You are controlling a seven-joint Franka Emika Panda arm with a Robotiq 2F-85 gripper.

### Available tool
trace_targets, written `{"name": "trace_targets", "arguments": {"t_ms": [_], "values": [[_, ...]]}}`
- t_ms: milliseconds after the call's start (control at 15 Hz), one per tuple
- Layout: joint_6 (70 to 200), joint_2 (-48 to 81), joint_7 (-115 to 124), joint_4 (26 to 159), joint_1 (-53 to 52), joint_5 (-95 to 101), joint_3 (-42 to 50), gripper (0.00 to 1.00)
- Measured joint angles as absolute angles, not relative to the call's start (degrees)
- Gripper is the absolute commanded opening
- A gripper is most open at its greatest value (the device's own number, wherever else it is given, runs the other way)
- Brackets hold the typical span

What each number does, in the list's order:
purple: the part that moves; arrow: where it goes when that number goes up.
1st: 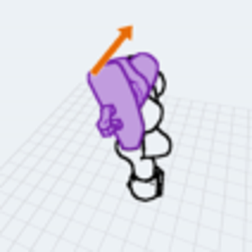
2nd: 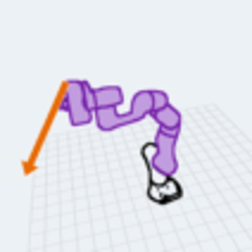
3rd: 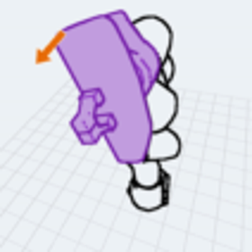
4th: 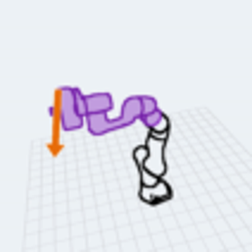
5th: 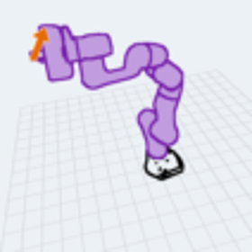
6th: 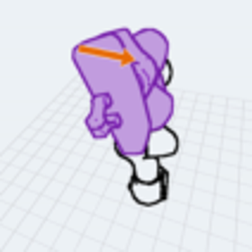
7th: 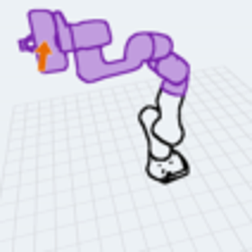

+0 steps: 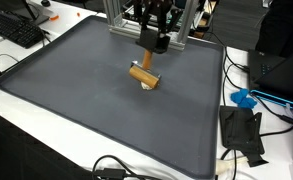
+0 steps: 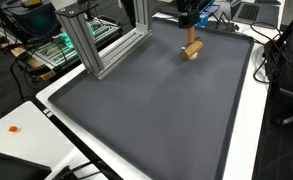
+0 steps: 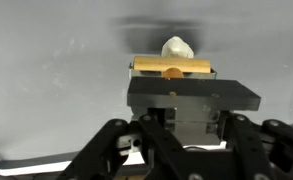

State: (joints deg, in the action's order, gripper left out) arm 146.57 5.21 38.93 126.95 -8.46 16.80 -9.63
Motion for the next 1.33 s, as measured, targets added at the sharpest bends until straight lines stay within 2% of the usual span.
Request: {"name": "trace_targets", "arguments": {"t_ms": [467, 1333], "values": [[143.67, 7.76, 41.54, 123.65, -9.81, 16.44, -8.44, 0.29], [137.43, 7.67, 28.95, 122.12, -9.9, 7.75, -8.56, 0.29]]}}
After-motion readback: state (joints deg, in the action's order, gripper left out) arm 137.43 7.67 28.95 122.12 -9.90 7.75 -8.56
